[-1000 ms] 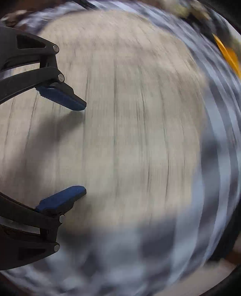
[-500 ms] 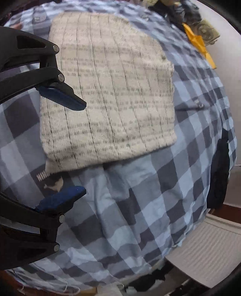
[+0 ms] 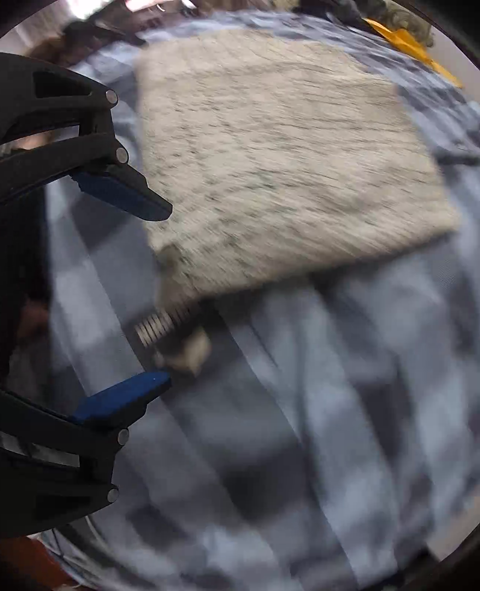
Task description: Fold small clothes
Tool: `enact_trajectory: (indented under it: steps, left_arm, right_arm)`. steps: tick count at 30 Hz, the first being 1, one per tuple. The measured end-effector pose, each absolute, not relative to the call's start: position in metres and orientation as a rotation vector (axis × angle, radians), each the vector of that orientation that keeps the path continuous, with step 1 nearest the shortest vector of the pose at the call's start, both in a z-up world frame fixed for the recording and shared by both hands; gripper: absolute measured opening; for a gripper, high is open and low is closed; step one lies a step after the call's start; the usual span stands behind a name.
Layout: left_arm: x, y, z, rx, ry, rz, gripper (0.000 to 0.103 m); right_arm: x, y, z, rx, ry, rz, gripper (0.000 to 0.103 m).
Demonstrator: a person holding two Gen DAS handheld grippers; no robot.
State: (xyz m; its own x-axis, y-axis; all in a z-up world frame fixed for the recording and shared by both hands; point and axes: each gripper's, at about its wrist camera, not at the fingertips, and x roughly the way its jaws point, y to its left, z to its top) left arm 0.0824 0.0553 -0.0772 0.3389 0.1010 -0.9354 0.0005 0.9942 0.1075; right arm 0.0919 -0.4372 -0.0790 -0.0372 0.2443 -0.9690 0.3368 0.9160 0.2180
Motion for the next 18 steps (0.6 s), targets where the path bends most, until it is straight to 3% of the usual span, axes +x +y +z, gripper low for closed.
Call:
enact_trajectory:
  steps: [3,9,11,13,16,18]
  left_arm:
    - [0.078,0.064,-0.081,0.038,1.254,0.077,0.103]
    - [0.079,0.069,-0.079,-0.046,1.266,0.058,0.103]
    - [0.081,0.068,-0.08,-0.035,1.268,0.062,0.103]
    - [0.081,0.066,-0.083,-0.006,1.272,0.075,0.103]
    - [0.081,0.067,-0.088,0.015,1.282,0.093,0.103]
    - [0.081,0.069,-0.089,0.013,1.289,0.097,0.103]
  right_arm:
    - [0.094,-0.433,-0.091,0.394,1.707,0.007,0.081]
    - [0.082,-0.441,-0.096,0.138,1.683,0.027,0.081]
    - [0.081,-0.437,-0.101,0.098,1.669,0.051,0.071]
    - [0.082,-0.427,-0.106,0.061,1.664,0.109,0.041]
    - [0.087,-0.405,-0.111,0.01,1.657,0.163,0.03]
    - [0.09,-0.393,-0.116,-0.023,1.652,0.2,0.017]
